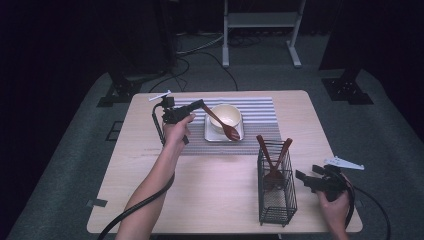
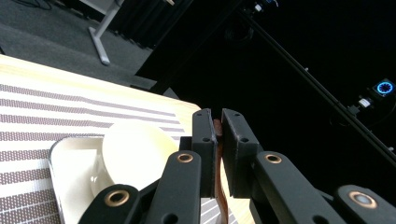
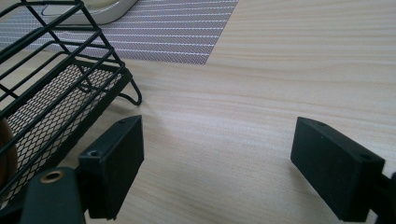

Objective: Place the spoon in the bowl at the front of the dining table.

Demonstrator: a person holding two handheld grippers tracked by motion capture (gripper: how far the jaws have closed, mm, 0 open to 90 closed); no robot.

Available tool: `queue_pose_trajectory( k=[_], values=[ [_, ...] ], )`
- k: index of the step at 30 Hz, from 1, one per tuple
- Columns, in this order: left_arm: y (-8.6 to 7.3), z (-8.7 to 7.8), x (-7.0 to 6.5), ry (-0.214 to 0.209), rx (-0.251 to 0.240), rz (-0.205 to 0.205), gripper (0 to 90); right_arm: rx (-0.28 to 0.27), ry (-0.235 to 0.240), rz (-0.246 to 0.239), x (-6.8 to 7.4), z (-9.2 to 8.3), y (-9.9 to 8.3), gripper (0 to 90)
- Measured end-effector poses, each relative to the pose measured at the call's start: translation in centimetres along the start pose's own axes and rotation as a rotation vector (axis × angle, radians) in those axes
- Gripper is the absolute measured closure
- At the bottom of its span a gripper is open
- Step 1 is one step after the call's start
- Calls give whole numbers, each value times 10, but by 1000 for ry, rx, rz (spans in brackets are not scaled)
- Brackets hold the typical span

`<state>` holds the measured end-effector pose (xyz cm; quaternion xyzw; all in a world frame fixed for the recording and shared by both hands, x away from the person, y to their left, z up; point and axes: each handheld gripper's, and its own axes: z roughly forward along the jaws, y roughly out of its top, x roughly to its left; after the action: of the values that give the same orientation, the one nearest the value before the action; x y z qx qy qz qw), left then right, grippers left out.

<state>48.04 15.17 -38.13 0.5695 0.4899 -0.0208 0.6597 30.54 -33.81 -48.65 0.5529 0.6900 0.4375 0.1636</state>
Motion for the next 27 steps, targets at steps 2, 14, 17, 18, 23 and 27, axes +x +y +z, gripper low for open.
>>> queue_pose_trajectory(
  k=[2, 14, 17, 18, 23, 27],
  values=[
    [1, 1, 1, 1, 1, 3, 843, 0, 0, 1, 0, 0, 0, 161],
    [4, 6, 12, 25, -22, -27, 843, 0, 3, 3, 0, 0, 0, 161],
    [5, 8, 13, 30, -21, -25, 843, 0, 3, 5, 0, 0, 0, 161],
    [6, 8, 13, 29, -24, -26, 843, 0, 2, 4, 0, 0, 0, 161],
    [9, 11, 15, 39, -26, -23, 843, -1, 2, 5, 0, 0, 0, 161],
    [12, 14, 18, 44, -35, -29, 843, 0, 3, 6, 0, 0, 0, 161]
  ],
)
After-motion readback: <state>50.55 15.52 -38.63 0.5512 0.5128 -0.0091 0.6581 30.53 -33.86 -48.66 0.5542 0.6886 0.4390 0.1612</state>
